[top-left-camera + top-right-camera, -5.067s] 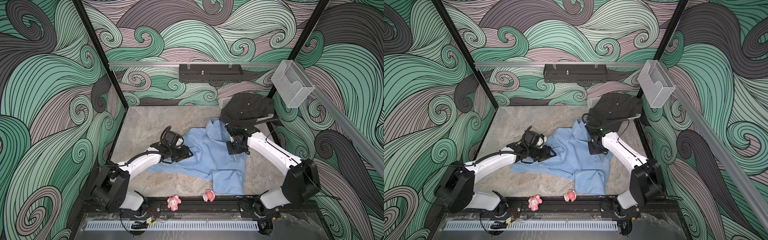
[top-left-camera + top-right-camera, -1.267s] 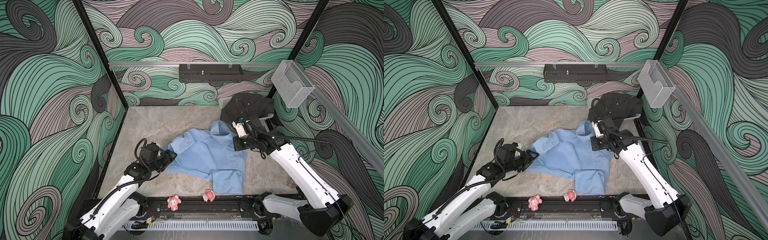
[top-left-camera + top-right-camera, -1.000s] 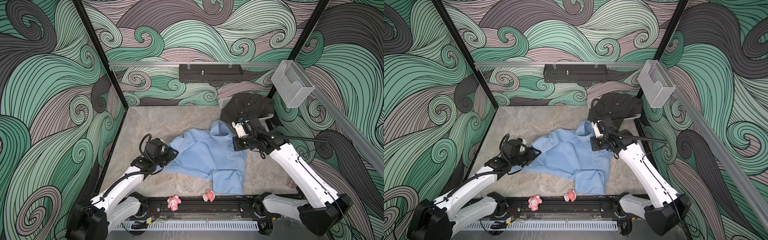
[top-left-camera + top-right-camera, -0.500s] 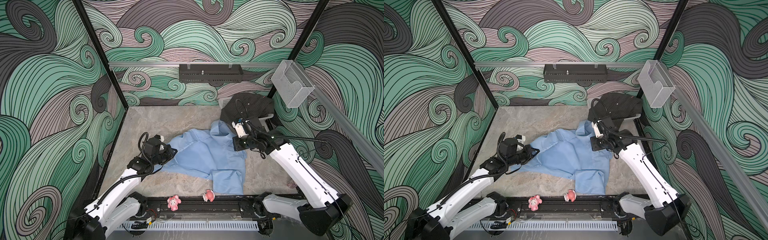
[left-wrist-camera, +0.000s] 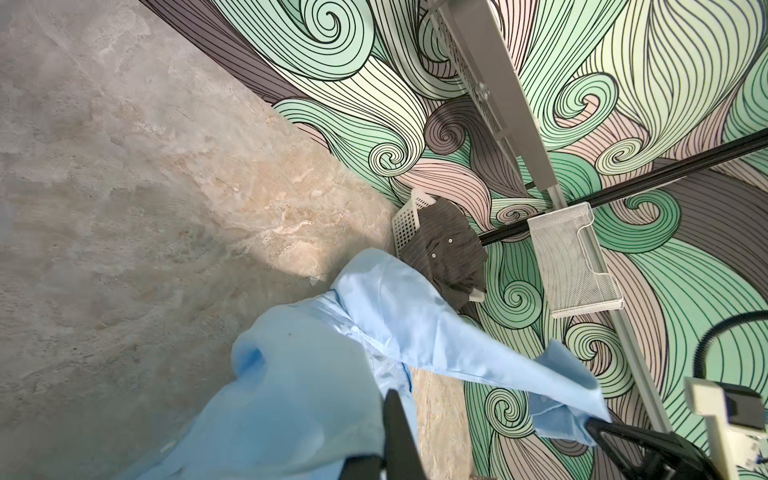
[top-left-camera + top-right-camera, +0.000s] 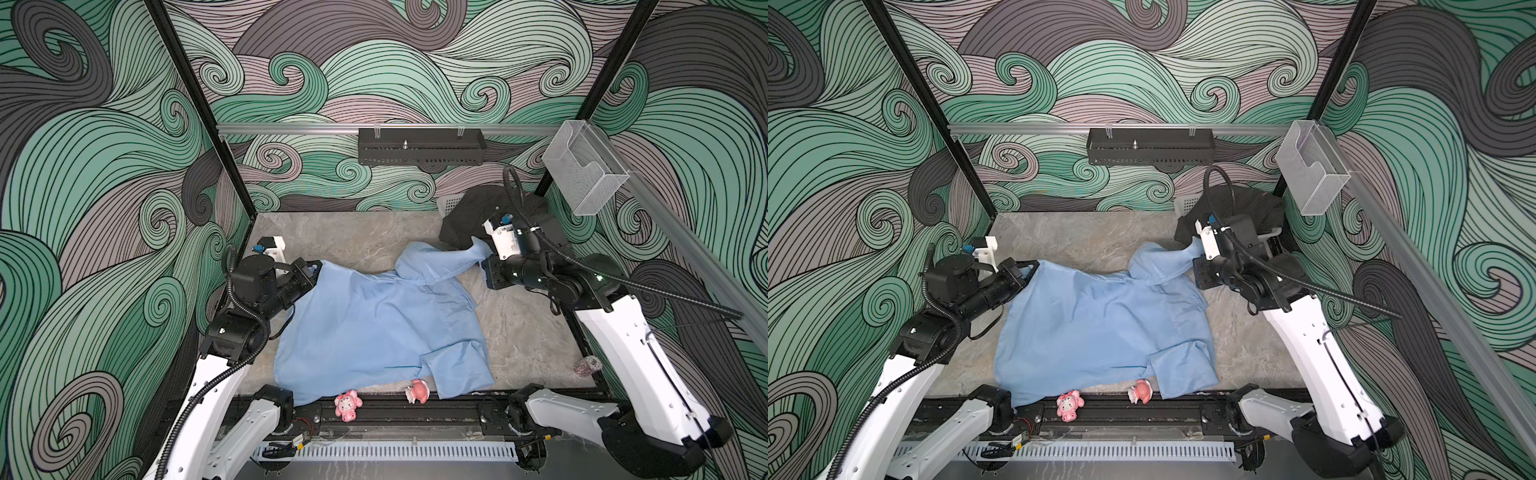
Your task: Fold and stack the long sleeve shirts
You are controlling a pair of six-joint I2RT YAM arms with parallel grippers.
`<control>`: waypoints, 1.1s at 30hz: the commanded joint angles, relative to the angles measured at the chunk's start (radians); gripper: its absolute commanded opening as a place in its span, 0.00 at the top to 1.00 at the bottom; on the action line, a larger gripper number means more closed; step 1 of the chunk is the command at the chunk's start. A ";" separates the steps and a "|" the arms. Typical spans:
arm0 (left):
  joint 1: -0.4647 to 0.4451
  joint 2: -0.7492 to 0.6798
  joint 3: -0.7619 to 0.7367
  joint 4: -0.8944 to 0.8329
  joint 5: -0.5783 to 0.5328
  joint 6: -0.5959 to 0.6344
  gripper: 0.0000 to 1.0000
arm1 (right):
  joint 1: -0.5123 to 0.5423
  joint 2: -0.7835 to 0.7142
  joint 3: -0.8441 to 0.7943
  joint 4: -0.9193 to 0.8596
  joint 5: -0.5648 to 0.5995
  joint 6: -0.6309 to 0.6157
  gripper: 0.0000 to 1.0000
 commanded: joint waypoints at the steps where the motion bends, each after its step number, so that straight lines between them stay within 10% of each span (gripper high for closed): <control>1: 0.027 0.015 0.037 -0.105 -0.032 0.079 1.00 | -0.003 -0.039 0.031 -0.068 0.045 -0.035 1.00; 9: 0.160 0.130 0.004 -0.048 -0.078 0.152 1.00 | -0.016 0.077 0.195 -0.069 0.094 0.005 1.00; 33: 0.445 0.898 0.281 0.117 0.092 0.093 0.99 | -0.009 0.869 0.708 0.275 -0.127 0.717 1.00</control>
